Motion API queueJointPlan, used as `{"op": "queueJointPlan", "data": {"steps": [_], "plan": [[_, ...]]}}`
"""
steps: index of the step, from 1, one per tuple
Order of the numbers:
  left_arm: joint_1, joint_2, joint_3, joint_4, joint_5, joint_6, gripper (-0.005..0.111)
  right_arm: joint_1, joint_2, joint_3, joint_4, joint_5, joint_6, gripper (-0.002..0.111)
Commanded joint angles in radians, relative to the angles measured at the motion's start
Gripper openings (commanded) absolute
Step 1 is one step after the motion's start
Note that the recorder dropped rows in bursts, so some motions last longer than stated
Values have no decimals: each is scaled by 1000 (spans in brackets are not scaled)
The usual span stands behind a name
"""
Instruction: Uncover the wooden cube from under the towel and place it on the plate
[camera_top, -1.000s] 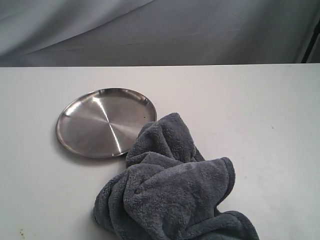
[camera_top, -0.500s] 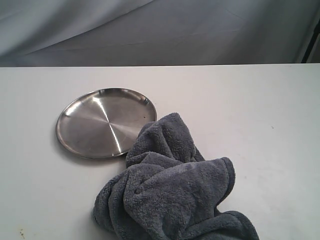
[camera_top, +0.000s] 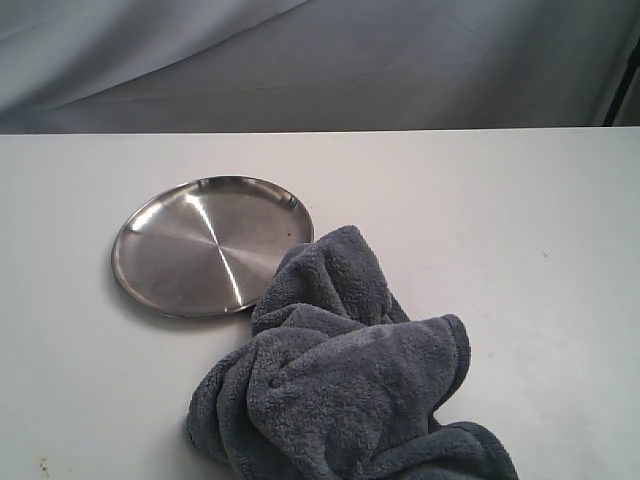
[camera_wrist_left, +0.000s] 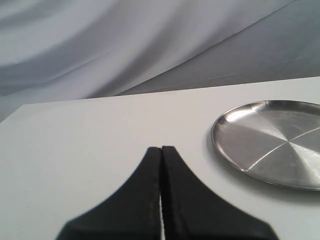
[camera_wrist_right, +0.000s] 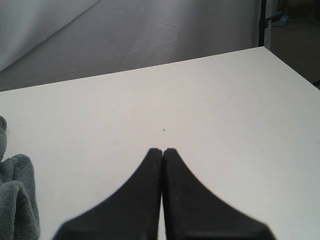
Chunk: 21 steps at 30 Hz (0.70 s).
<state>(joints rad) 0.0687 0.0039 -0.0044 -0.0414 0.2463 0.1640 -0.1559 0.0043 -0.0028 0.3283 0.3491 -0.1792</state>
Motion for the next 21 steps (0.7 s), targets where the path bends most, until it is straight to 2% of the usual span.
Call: {"op": "queueJointPlan", "data": {"steps": [1, 4, 11, 15, 18, 21], "plan": [[2, -4, 4, 0, -10, -3, 0, -4, -4, 3, -2, -1, 0, 0], [2, -4, 4, 0, -10, -3, 0, -4, -4, 3, -2, -51, 0, 0], [2, -4, 4, 0, -10, -3, 0, -4, -4, 3, 16, -475, 12, 0], [2, -4, 4, 0, -10, -3, 0, -4, -4, 3, 134, -572, 161, 0], [2, -4, 4, 0, -10, -3, 0, -4, -4, -20, 117, -541, 213, 0], [2, -4, 4, 0, -10, -3, 0, -4, -4, -118, 94, -428, 209, 0]]}}
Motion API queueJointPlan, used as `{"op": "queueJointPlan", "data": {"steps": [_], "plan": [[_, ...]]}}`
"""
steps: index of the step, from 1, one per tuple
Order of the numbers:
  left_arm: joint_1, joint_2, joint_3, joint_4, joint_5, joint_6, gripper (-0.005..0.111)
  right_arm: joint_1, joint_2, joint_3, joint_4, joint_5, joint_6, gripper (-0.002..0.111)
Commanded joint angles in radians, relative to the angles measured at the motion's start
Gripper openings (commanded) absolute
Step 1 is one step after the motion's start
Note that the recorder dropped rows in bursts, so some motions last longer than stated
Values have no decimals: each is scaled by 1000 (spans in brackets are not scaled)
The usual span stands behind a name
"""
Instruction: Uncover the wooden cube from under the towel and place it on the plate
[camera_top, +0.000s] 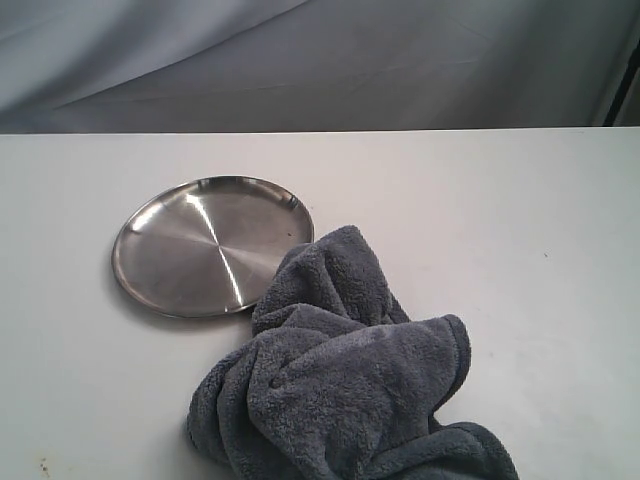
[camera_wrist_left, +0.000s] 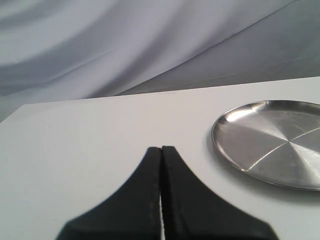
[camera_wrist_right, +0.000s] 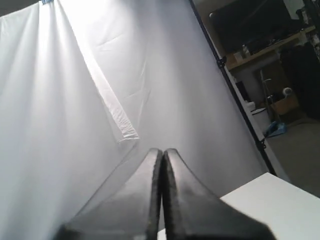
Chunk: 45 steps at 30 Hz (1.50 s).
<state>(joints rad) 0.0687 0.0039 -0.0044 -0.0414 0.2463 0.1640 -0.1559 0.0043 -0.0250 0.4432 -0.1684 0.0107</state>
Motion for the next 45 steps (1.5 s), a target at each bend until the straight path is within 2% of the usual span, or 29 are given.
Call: {"op": "queueJointPlan", "data": {"steps": [1, 7, 13, 27, 31, 40, 45], "plan": [[2, -4, 4, 0, -10, -3, 0, -4, -4, -131, -41, 125, 19, 0], [2, -4, 4, 0, -10, -3, 0, -4, 84, -330, -142, 359, -11, 0], [2, -4, 4, 0, -10, -3, 0, -4, 287, -537, -133, 668, -278, 0], [2, -4, 4, 0, -10, -3, 0, 20, 828, -911, 146, 1206, -587, 0], [2, -4, 4, 0, -10, -3, 0, 135, 979, -992, 106, 1331, -584, 0], [2, -4, 4, 0, -10, -3, 0, 498, 1181, -1060, -189, 1351, -440, 0], [2, -4, 4, 0, -10, -3, 0, 678, 1258, -1060, -276, 1389, -399, 0]]}}
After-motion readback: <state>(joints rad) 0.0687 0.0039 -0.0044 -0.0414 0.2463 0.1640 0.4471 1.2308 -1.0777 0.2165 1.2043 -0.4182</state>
